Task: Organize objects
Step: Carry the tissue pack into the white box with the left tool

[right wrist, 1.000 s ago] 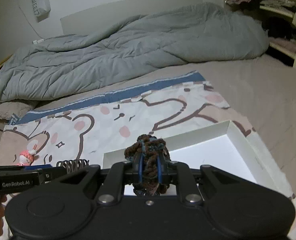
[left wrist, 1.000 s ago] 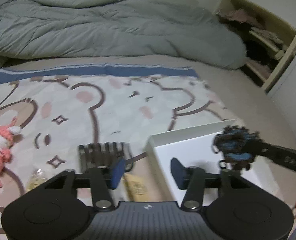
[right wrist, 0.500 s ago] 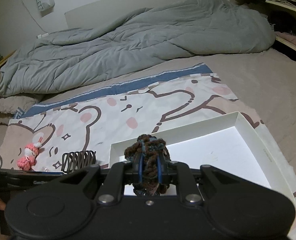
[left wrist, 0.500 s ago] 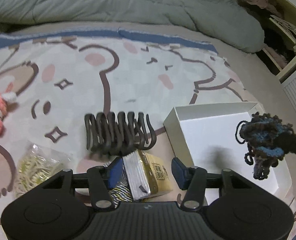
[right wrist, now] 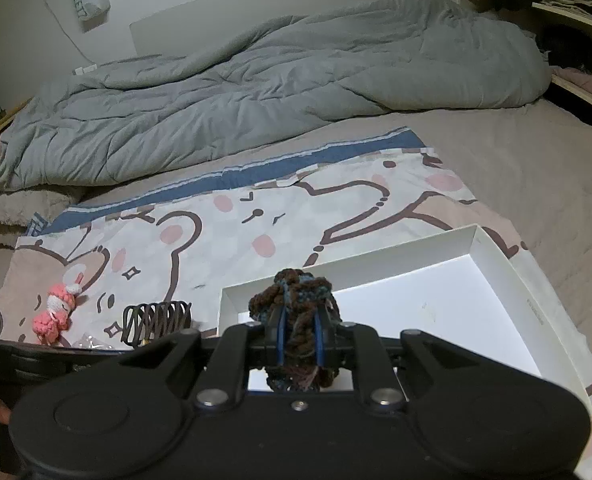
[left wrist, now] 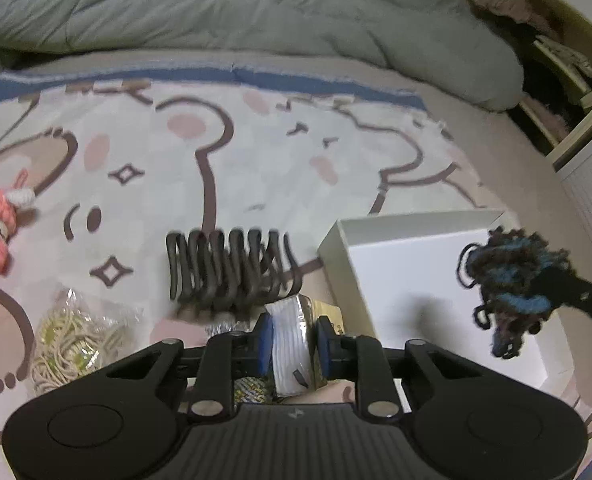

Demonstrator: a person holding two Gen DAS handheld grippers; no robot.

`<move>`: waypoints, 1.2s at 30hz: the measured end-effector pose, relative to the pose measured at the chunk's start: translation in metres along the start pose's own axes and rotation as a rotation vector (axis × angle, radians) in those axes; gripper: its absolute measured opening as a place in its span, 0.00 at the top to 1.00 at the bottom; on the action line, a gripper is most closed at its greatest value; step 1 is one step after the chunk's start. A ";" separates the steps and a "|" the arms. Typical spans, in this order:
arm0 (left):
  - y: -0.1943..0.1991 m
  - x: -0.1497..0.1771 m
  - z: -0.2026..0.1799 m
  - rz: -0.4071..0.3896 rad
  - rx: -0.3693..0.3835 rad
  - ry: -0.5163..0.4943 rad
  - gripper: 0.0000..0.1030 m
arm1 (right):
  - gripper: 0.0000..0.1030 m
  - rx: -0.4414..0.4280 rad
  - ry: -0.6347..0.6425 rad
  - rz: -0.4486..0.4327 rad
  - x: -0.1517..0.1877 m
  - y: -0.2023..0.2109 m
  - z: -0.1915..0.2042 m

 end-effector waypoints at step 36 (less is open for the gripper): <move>-0.031 0.011 -0.046 -0.078 0.066 0.116 0.68 | 0.86 0.085 -0.066 0.021 0.008 -0.026 -0.025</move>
Point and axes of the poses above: each gripper's, at about its wrist camera, not at the fingertips, and y roughly against the way its jaws point, z to its left, x to its underside, the point moved 9 cm from there along -y, roughly the way its jaws point, and after that the axes turned 13 degrees about y, right-handed, at the moved point
